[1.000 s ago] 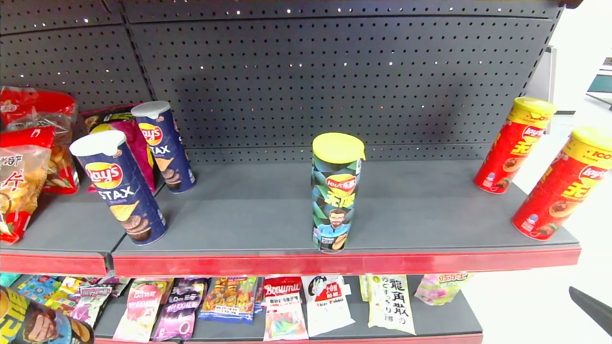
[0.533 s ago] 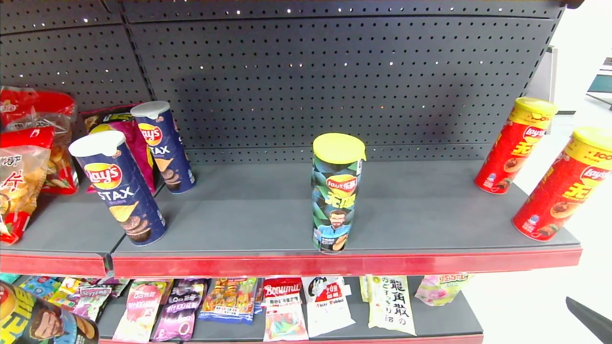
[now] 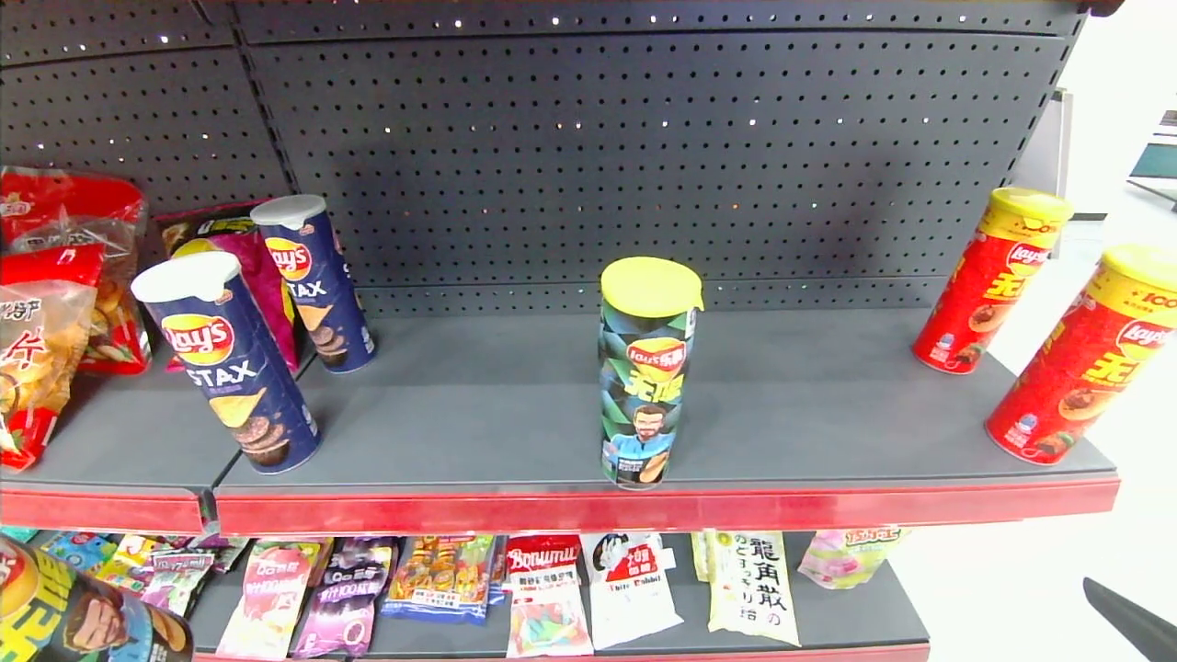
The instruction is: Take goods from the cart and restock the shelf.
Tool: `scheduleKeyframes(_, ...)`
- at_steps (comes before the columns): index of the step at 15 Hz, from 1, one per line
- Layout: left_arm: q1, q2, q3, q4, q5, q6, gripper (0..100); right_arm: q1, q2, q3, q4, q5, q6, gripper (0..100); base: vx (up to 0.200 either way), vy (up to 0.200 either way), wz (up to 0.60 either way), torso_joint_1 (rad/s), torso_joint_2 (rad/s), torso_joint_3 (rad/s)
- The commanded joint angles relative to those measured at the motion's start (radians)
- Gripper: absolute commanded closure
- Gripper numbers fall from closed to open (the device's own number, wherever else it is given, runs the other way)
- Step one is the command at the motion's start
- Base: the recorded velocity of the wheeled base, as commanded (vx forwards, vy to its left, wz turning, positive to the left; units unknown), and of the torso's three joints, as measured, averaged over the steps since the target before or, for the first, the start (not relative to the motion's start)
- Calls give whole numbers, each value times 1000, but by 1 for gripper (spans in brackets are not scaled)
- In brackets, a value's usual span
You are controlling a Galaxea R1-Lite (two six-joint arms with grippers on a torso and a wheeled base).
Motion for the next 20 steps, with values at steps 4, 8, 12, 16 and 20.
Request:
scheduleKeyframes(4, 0, 1, 4, -2, 0, 0, 100, 0, 5, 1, 0, -2, -3, 0, 0, 0, -300, 1, 4, 1)
scheduleKeyframes(8, 0, 1, 4, -2, 0, 0, 100, 0, 2, 1, 0, -2, -17, 0, 0, 0, 0, 0, 0, 0)
scheduleKeyframes(12, 0, 0, 3, -2, 0, 2, 100, 0, -12, 10, 0, -2, -22, 0, 0, 0, 0, 0, 0, 0)
scheduleKeyframes(16, 0, -2, 3, -2, 0, 2, 100, 0, -35, 33, 0, -3, -31, 0, 0, 0, 0, 0, 0, 0)
scheduleKeyframes(20, 0, 1, 0, -8, 0, 3, 100, -1, -37, 35, 0, -8, -46, 0, 0, 0, 0, 0, 0, 0)
